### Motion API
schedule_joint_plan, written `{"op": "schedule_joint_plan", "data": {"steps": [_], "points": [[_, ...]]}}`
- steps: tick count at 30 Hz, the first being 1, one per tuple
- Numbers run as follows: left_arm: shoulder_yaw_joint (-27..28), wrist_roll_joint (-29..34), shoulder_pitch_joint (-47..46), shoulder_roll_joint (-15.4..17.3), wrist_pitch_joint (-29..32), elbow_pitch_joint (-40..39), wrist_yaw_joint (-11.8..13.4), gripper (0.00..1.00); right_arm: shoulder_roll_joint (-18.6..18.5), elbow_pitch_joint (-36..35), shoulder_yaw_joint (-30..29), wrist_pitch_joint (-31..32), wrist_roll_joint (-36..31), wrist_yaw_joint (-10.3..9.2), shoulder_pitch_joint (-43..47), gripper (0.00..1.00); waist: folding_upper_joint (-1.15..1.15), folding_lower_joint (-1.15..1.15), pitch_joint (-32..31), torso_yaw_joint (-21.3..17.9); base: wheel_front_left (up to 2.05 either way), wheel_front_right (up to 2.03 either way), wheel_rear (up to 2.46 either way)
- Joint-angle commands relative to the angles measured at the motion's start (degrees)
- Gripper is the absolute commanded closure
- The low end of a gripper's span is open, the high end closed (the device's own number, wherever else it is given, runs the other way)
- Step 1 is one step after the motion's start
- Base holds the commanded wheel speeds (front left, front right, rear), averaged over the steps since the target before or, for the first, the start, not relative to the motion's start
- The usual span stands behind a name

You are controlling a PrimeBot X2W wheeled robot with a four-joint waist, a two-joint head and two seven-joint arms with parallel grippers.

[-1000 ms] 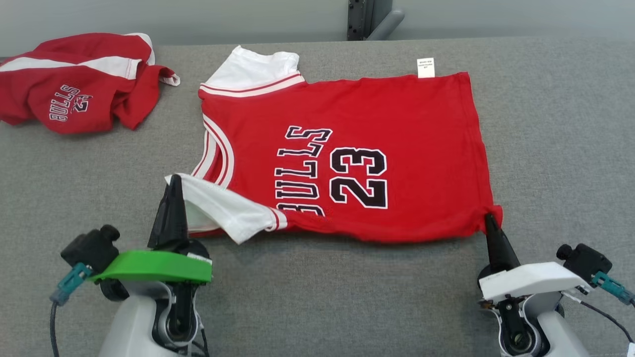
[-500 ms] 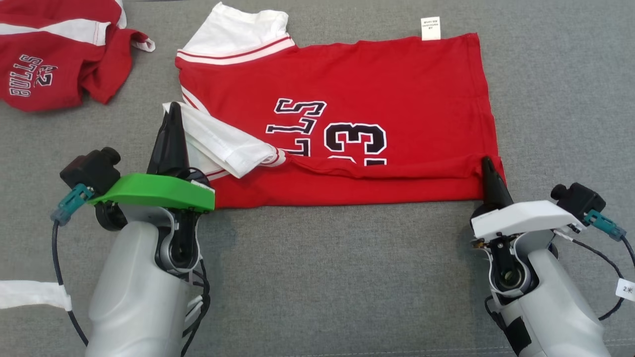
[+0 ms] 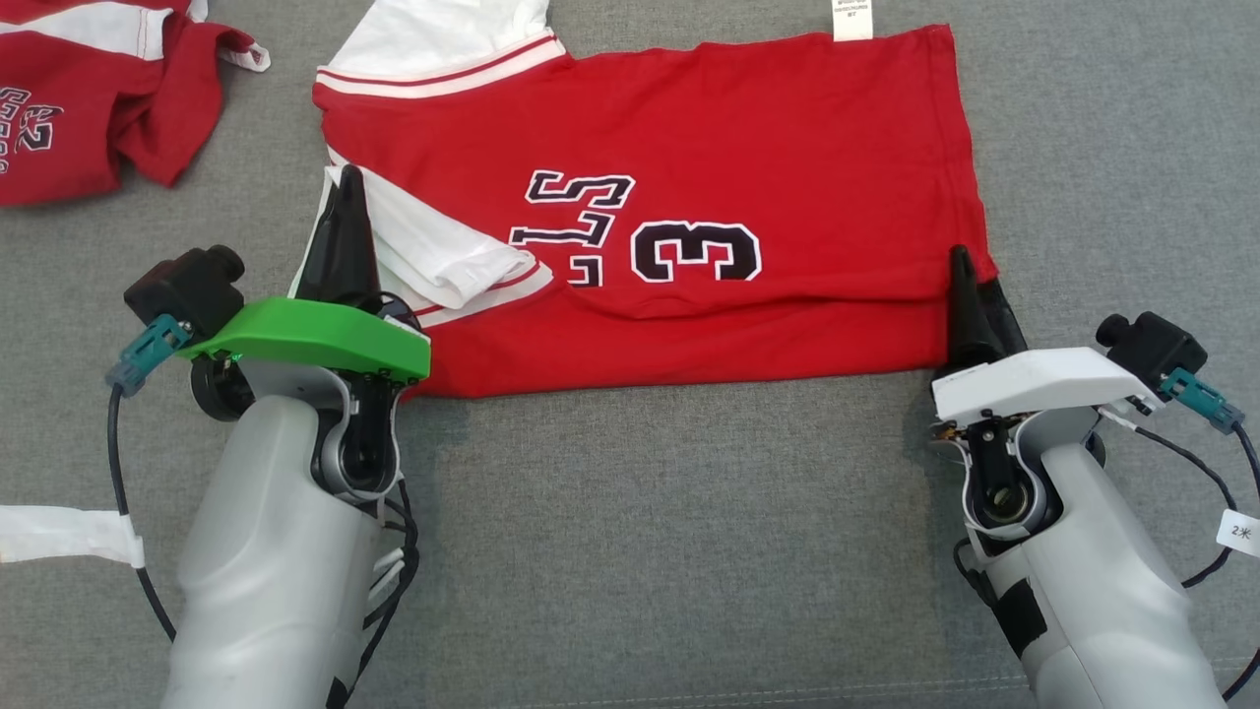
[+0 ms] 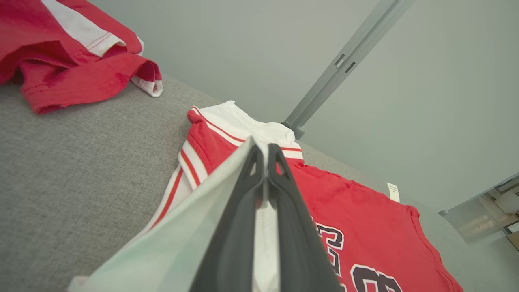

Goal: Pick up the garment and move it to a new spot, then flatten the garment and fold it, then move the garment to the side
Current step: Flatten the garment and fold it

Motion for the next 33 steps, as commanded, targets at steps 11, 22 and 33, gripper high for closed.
{"op": "schedule_joint_plan", "data": {"steps": [11, 22, 33], "points": [[1.4, -2.7, 4.9, 0.1, 0.0, -7.0, -0.2, 0.0, 0.0, -5.9, -1.9, -0.5, -0.2, 0.34, 0.2, 0.0, 0.38, 0.0, -1.1, 0.9, 0.0, 0.0, 0.0], [4.2, -0.4, 17.6, 0.1, 0.0, -13.8, -0.2, 0.0, -0.1, -16.9, -9.2, -0.5, -19.8, 0.32, 9.0, 0.0, 0.38, 0.0, -4.6, 2.0, 0.0, 0.0, 0.0], [4.4, -0.4, 22.4, 2.1, 1.9, -5.7, 0.8, 0.0, 0.5, -20.7, -10.1, -0.5, -21.1, 0.27, 16.3, 0.0, 0.38, 0.0, -6.5, 0.9, 0.0, 0.0, 0.0]]}}
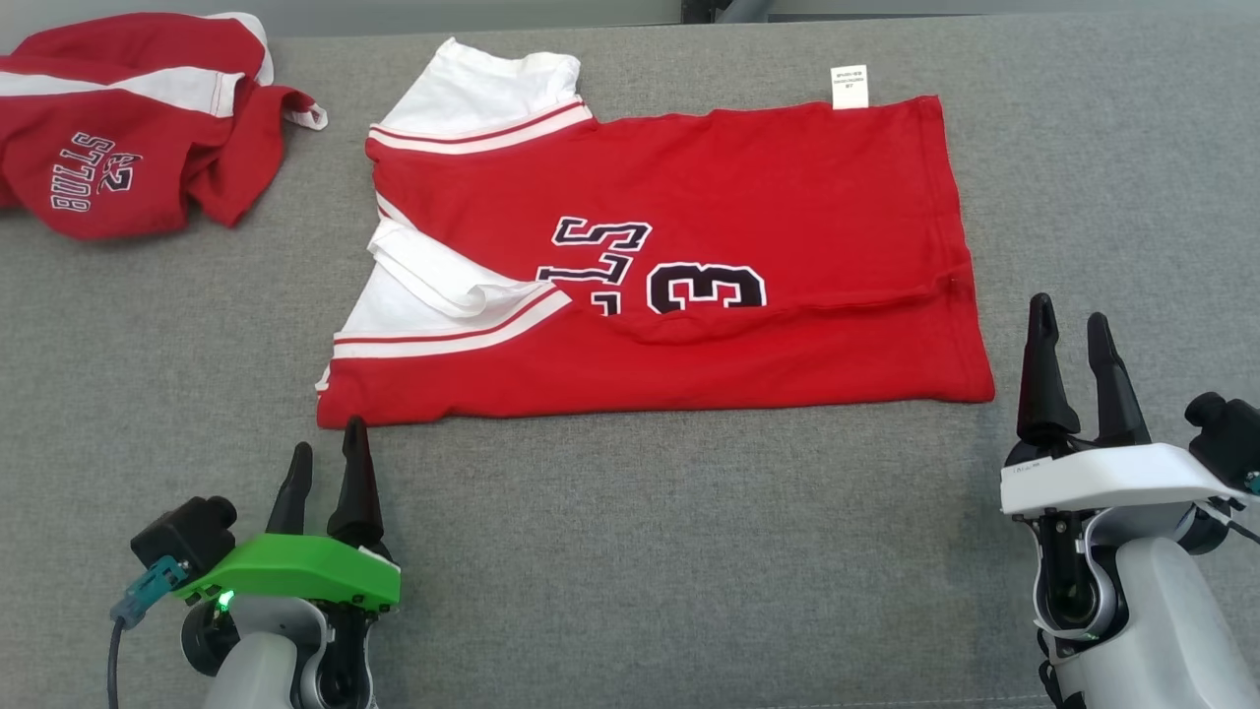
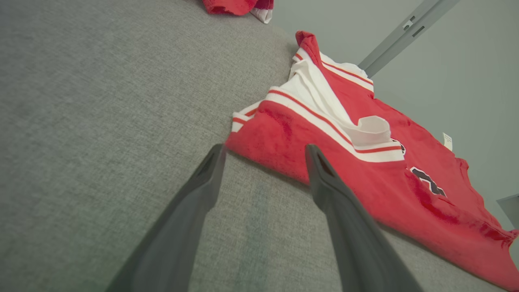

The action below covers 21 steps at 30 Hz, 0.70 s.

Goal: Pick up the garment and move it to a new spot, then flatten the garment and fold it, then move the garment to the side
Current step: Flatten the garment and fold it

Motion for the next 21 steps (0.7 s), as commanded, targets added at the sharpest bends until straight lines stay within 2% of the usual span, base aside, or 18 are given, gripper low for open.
{"op": "schedule_joint_plan", "data": {"steps": [1, 9, 14, 16, 17, 18, 19, 20, 21], "points": [[0.2, -0.9, -0.6, 0.2, 0.5, 1.1, 0.0, 0.0, 0.0, -0.4, 0.4, -0.1, 0.5, 0.02, 0.7, 0.0, 0.38, 0.0, 0.2, -0.7, 0.0, 0.0, 0.0], [0.7, -3.2, -3.7, 0.3, 1.9, 6.0, -0.4, 0.0, 0.0, -0.5, 1.7, -0.1, 0.8, 0.02, -0.3, 0.0, 0.38, 0.0, 1.4, -2.4, 0.0, 0.0, 0.0], [1.4, -7.0, -5.4, 0.1, 2.8, 8.3, -0.7, 0.0, 0.0, 0.3, 1.9, -0.1, 0.5, 0.02, -0.1, 0.0, 0.38, 0.0, 1.8, -3.2, 0.0, 0.0, 0.0], [1.8, -8.3, -6.0, 0.2, 2.8, 9.1, -0.9, 0.29, 0.0, 1.4, 2.2, -0.1, 0.3, 0.02, 0.0, 0.0, 0.38, 0.0, 1.9, -3.4, 0.0, 0.0, 0.0], [1.9, -8.9, -6.3, 0.2, 2.9, 9.5, -0.9, 0.51, 0.0, 1.9, 2.4, -0.1, 0.1, 0.02, -0.1, 0.0, 0.38, 0.0, 1.9, -3.5, 0.0, 0.0, 0.0], [1.9, -9.3, -6.6, 0.3, 2.7, 9.9, -0.9, 0.62, 0.0, 2.7, 2.6, -0.1, -0.1, 0.02, -0.2, 0.0, 0.38, 0.0, 1.9, -3.5, 0.0, 0.0, 0.0], [1.8, -9.5, -6.9, 0.4, 2.3, 10.2, -0.9, 0.89, 0.0, 3.6, 3.0, -0.1, -0.4, 0.02, -0.3, 0.0, 0.38, 0.0, 1.9, -3.6, 0.0, 0.0, 0.0], [1.6, -9.7, -7.1, 0.4, 1.9, 10.3, -0.9, 1.0, 0.0, 4.5, 3.4, -0.1, -0.7, 0.02, -0.6, 0.0, 0.38, 0.0, 2.0, -3.6, 0.0, 0.0, 0.0], [1.3, -9.8, -7.4, 0.4, 1.6, 10.3, -0.9, 1.0, 0.0, 5.5, 3.7, 0.1, -1.0, 0.02, -1.0, 0.0, 0.38, 0.0, 2.1, -3.6, 0.0, 0.0, 0.0]]}}
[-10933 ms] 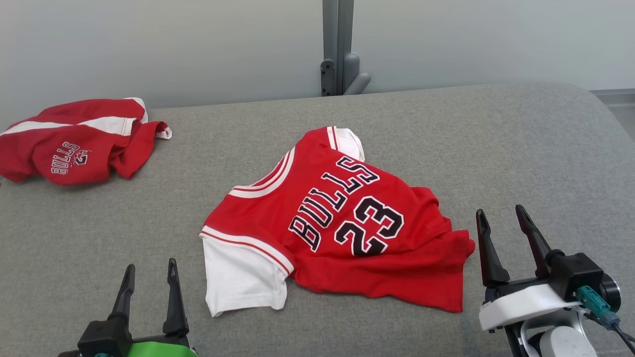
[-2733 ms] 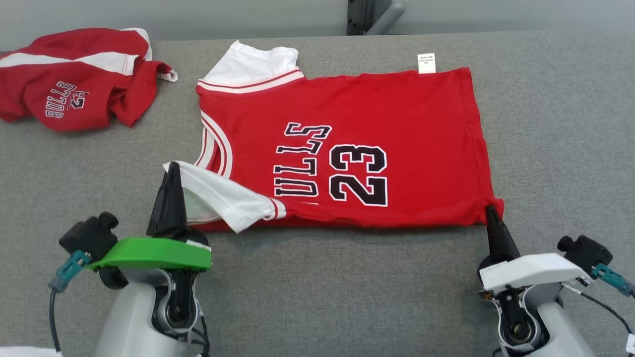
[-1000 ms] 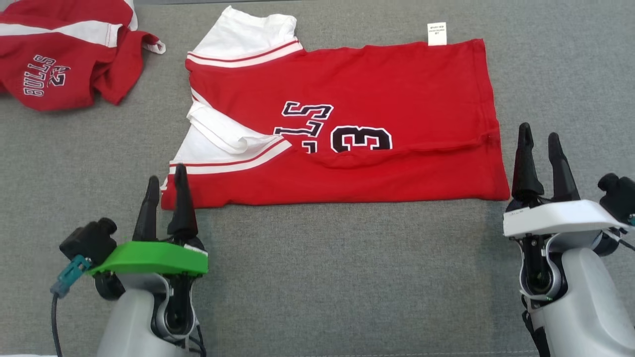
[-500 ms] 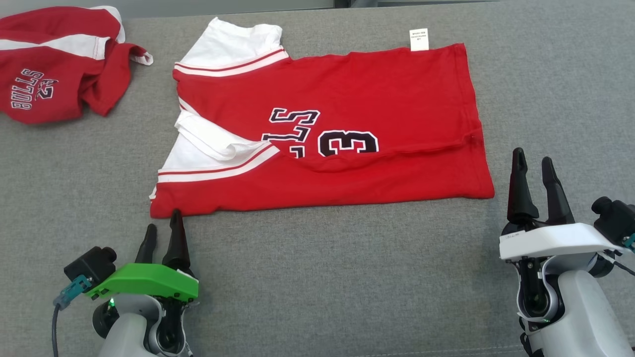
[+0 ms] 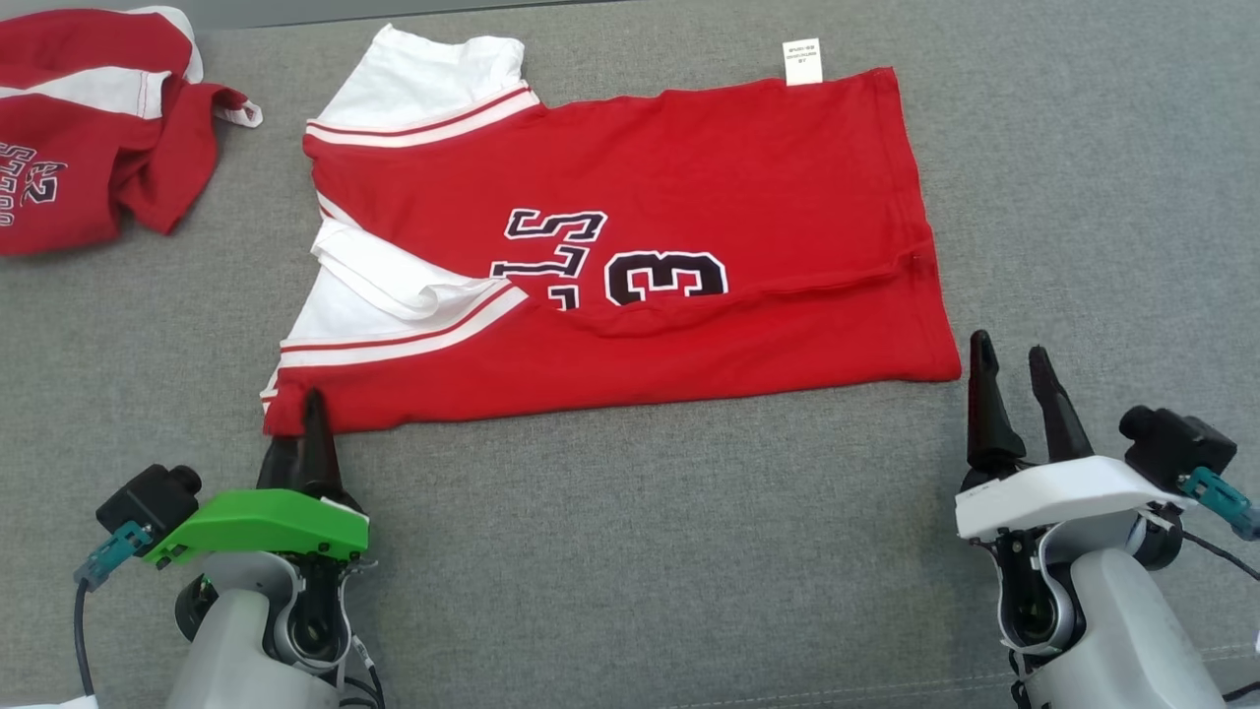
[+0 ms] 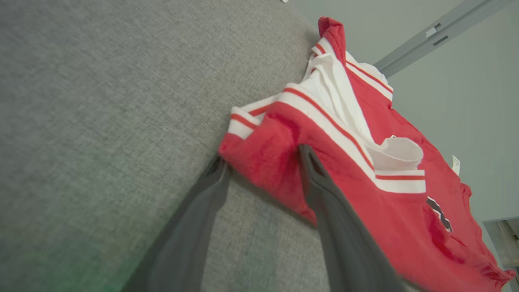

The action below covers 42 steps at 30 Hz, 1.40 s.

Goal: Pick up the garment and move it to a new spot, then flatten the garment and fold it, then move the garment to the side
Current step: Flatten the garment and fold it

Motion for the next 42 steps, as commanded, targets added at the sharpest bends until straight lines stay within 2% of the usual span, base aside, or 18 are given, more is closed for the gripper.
{"op": "schedule_joint_plan", "data": {"steps": [1, 6, 10, 18, 20, 21, 22, 23, 26, 33, 36, 42], "points": [[-0.7, -1.0, -0.6, 0.0, -0.3, 0.3, -0.2, 1.0, -0.1, 1.1, 0.2, 0.3, -0.5, 0.02, -1.1, 0.0, 0.38, 0.0, 0.1, 0.0, 0.0, 0.0, 0.0], [-3.7, 1.7, -1.2, 1.4, -2.3, -2.3, -0.2, 1.0, -0.1, 6.6, 0.2, 1.5, -2.5, 0.02, -3.9, 0.0, 0.38, 0.0, 0.3, 0.6, 0.0, 0.0, 0.0], [-5.8, 7.1, -1.4, 2.2, -3.3, -3.7, -0.2, 1.0, -0.1, 10.9, -0.8, 2.5, -5.0, 0.02, -6.1, 0.0, 0.38, 0.0, 0.1, 1.3, 0.0, 0.0, 0.0], [-5.0, 14.5, 0.3, 1.8, -3.4, -7.6, 1.0, 1.0, 0.0, 18.9, -0.5, 6.7, -7.0, 0.02, -9.3, 0.0, 0.38, 0.0, -0.3, 2.3, 0.0, 0.0, 0.0], [-4.6, 15.1, 0.8, 1.4, -3.5, -8.4, 1.0, 1.0, 0.0, 20.4, 0.1, 7.2, -6.9, 0.02, -9.8, 0.13, 0.38, 0.0, -0.3, 2.4, 0.0, 0.0, 0.0], [-4.4, 15.5, 1.0, 1.3, -3.5, -8.7, 0.9, 1.0, 0.0, 21.1, 0.5, 7.5, -6.6, 0.02, -10.2, 0.29, 0.38, 0.0, -0.3, 2.4, 0.0, 0.0, 0.0], [-4.3, 15.9, 1.2, 1.2, -3.5, -8.9, 0.9, 1.0, 0.1, 21.8, 1.0, 7.7, -6.9, 0.02, -10.4, 0.51, 0.38, 0.0, -0.4, 2.4, 0.0, 0.0, 0.0], [-4.0, 16.2, 1.4, 1.1, -3.5, -9.0, 0.9, 1.0, 0.2, 22.5, 1.5, 8.0, -7.0, 0.03, -10.8, 0.57, 0.38, 0.0, -0.5, 2.4, 0.0, 0.0, 0.0], [-3.6, 17.4, 2.2, 0.9, -3.5, -9.6, 0.7, 1.0, 0.2, 23.9, 3.1, 8.4, -6.6, 0.02, -11.6, 1.0, 0.38, 0.0, -0.8, 2.4, 0.0, 0.0, 0.0], [-3.0, 19.1, 4.5, 0.5, -3.5, -11.8, 0.5, 1.0, -0.1, 23.0, 2.1, 4.8, -5.6, 0.02, -11.8, 1.0, 0.38, 0.0, -2.4, 2.6, 0.0, 0.0, 0.0], [-2.5, 19.9, 7.0, 0.4, -3.5, -14.2, 0.4, 1.0, -0.1, 19.0, 1.3, 4.6, -4.4, 0.02, -9.1, 1.0, 0.38, 0.0, -3.8, 2.7, 0.0, 0.0, 0.0], [-2.4, 20.0, 13.6, 1.0, -3.1, -20.0, 0.7, 1.0, -0.1, 6.9, -0.4, 8.7, -1.9, 0.02, -0.2, 1.0, 0.38, 0.0, -5.7, 2.2, 0.0, 0.0, 0.0]]}}
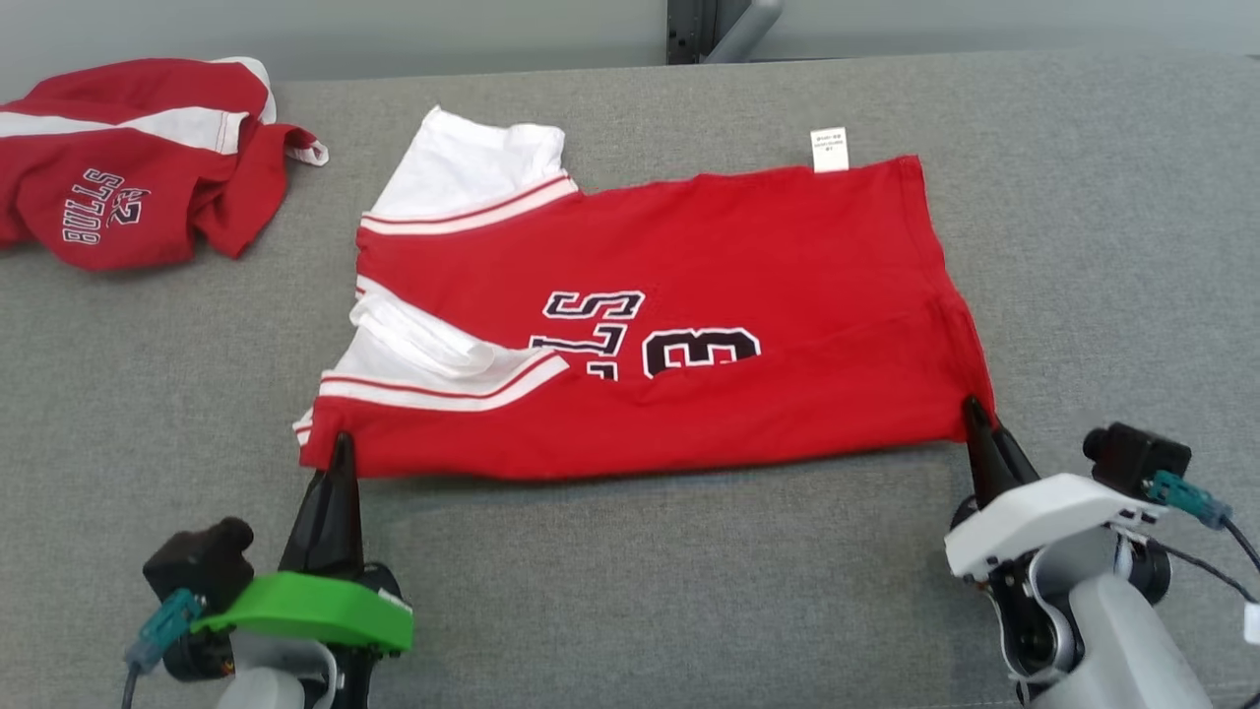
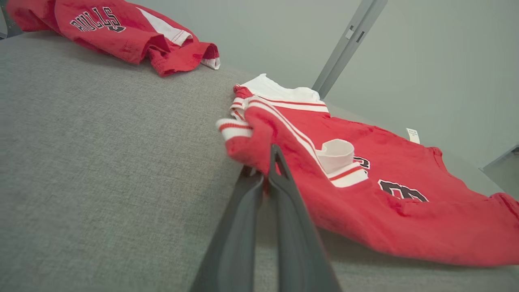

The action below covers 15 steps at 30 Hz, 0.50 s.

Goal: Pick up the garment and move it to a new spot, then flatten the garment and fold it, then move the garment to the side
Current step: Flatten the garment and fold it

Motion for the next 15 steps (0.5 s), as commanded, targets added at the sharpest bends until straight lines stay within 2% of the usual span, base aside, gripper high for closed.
{"op": "schedule_joint_plan", "data": {"steps": [1, 7, 15], "points": [[0.2, 0.0, 1.4, 0.6, 0.3, -0.6, 0.3, 1.0, -0.2, -1.3, -0.4, 0.7, 0.3, 0.0, 1.8, 1.0, 0.38, 0.0, -0.6, -0.5, 0.0, 0.0, 0.0], [0.3, -1.2, 9.4, 0.9, 3.0, -5.7, 2.3, 1.0, -0.2, -12.1, -2.4, 6.9, 1.2, 0.0, 11.7, 1.0, 0.38, 0.0, -1.3, -1.7, 0.0, 0.0, 0.0], [0.1, -1.4, 14.0, 0.6, 3.8, -6.3, 4.3, 1.0, -0.2, -13.5, -2.8, 8.6, 2.6, 0.0, 16.4, 1.0, 0.38, 0.0, -1.6, -2.5, 0.0, 0.0, 0.0]]}}
